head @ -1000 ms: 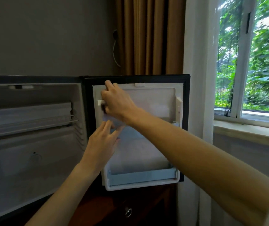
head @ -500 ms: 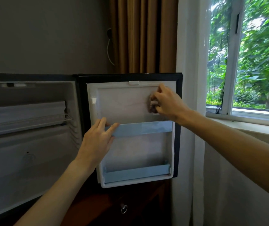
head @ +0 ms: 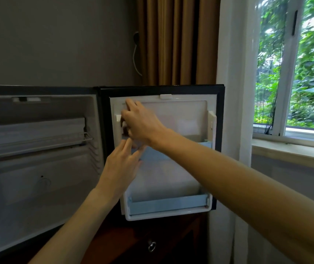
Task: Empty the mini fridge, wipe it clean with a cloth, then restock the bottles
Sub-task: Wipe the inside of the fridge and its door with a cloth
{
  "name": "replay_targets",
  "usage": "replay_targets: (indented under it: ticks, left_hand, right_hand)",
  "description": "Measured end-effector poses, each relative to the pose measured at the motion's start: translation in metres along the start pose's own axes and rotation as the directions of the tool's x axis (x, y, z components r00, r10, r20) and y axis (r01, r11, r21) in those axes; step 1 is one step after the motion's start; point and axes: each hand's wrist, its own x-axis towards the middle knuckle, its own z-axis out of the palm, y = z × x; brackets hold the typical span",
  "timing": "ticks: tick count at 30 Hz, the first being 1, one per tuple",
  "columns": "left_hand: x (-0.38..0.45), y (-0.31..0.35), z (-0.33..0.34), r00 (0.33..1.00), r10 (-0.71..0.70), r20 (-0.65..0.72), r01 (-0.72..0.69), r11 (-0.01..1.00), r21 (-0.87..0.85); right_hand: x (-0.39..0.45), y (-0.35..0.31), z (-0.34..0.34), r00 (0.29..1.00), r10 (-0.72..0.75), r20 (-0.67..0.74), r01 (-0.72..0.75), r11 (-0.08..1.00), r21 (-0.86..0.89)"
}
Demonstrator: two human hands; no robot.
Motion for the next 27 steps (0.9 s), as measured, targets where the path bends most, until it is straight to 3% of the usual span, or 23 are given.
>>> replay_targets:
  ticks: [13,19,27]
  left_hand:
    - [0.001,0.004,-0.005,0.999,-0.044,0.027,0.045,0.999,-0.028]
    - [0.002,0.006,-0.004,0.999,-0.044,0.028,0.045,0.999,-0.025]
    - [0.003,0.005,0.003,0.999,-0.045,0.029,0.045,0.999,0.011]
  right_hand:
    - [-0.113,0.104,-0.029,0.979,0.195,0.065,-0.191,0.979,-0.065]
    - [-0.070,0.068,-0.016,0.985,0.163,0.052,-0.161,0.986,-0.042]
    - [-0.007,0.003,0.009,1.000,0.004,-0.015,-0.004,0.999,0.047]
